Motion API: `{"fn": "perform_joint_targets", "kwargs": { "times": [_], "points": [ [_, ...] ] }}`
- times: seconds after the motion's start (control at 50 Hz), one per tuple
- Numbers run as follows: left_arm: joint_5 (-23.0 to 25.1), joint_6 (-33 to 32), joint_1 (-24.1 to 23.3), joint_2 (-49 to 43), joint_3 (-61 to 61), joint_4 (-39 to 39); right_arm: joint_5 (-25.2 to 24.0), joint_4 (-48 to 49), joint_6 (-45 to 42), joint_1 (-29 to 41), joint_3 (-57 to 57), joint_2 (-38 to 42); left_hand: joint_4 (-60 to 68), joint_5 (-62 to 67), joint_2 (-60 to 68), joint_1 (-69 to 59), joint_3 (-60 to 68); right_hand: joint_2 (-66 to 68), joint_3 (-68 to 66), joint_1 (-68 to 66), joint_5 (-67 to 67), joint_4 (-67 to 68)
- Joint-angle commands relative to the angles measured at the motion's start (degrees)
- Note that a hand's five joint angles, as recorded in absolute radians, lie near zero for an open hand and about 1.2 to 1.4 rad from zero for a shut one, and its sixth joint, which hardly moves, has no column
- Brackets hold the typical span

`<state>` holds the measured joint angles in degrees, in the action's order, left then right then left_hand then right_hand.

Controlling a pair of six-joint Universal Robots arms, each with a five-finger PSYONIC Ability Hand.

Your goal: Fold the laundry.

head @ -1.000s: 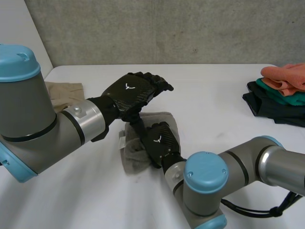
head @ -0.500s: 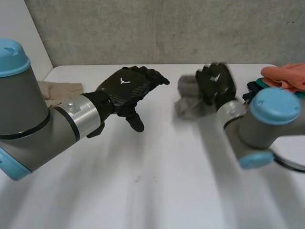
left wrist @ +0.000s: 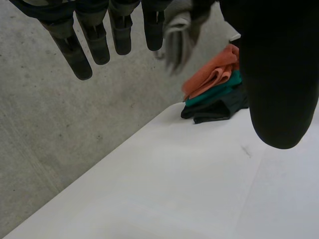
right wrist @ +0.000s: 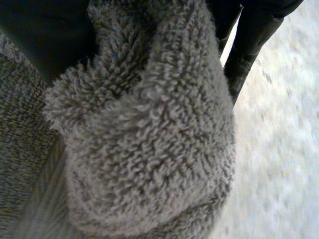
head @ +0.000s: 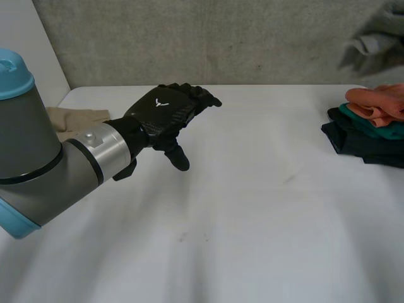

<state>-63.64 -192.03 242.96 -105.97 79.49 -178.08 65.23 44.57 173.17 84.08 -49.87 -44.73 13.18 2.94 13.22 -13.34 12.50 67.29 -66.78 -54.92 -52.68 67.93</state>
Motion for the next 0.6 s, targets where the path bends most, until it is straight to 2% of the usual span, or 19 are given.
{"fn": "perform_joint_targets", "kwargs": {
  "times": [0.02,0.08,0.18,0.3,0.4,0.44,0.46,0.54,0.6],
  "points": [
    [0.0,0.0,-0.1,-0.2,0.3,0.0,-8.7,6.1,11.1,-11.6,1.4,12.1,3.4,3.7,3.4,-3.3,4.1,12.7,-13.2,-25.1,-17.3,12.1],
    [0.0,0.0,-0.2,-0.5,0.4,-0.2,-12.7,6.4,11.3,-12.9,-0.9,15.2,3.6,3.8,3.6,-3.4,4.3,12.7,-13.2,-25.1,-17.3,12.1],
    [-0.1,0.0,-0.5,-0.7,0.6,-0.5,-17.2,7.6,11.1,-15.8,-6.4,15.4,3.8,4.0,3.7,-3.6,4.4,12.7,-13.2,-25.1,-17.3,12.1],
    [-0.1,0.0,-0.6,-0.3,0.9,-0.5,-19.1,11.7,10.7,-17.6,-10.9,13.4,3.8,4.0,3.7,-3.6,4.4,12.7,-13.2,-25.1,-17.3,12.1],
    [-0.1,0.3,-0.7,-0.1,1.1,-0.5,-19.3,13.7,10.7,-17.9,-15.9,8.5,3.8,4.0,3.7,-3.6,4.4,12.7,-13.2,-25.1,-17.3,12.1],
    [-0.1,0.3,-0.7,-0.1,1.1,-0.5,-19.3,13.3,10.7,-17.9,-17.4,6.5,3.6,3.8,3.6,-3.4,4.3,-8.0,7.5,-4.4,3.4,-8.6],
    [-0.1,0.3,-0.7,0.0,1.1,-0.5,-19.2,12.8,10.7,-17.9,-19.0,4.1,3.6,3.8,3.6,-3.4,4.3,-25.7,25.2,13.4,21.1,-26.4],
    [-0.1,0.3,-1.0,0.1,1.1,-0.5,-18.6,8.4,10.7,-18.4,-23.2,-2.4,3.6,3.8,3.6,-3.4,4.3,-57.3,56.8,44.9,52.7,-57.9],
    [-0.1,0.3,-1.5,0.3,1.1,-0.5,-18.6,3.2,10.6,-19.9,-25.1,-6.1,3.6,3.8,3.6,-3.4,4.3,-57.3,56.8,44.9,52.7,-57.9]
  ]
}}
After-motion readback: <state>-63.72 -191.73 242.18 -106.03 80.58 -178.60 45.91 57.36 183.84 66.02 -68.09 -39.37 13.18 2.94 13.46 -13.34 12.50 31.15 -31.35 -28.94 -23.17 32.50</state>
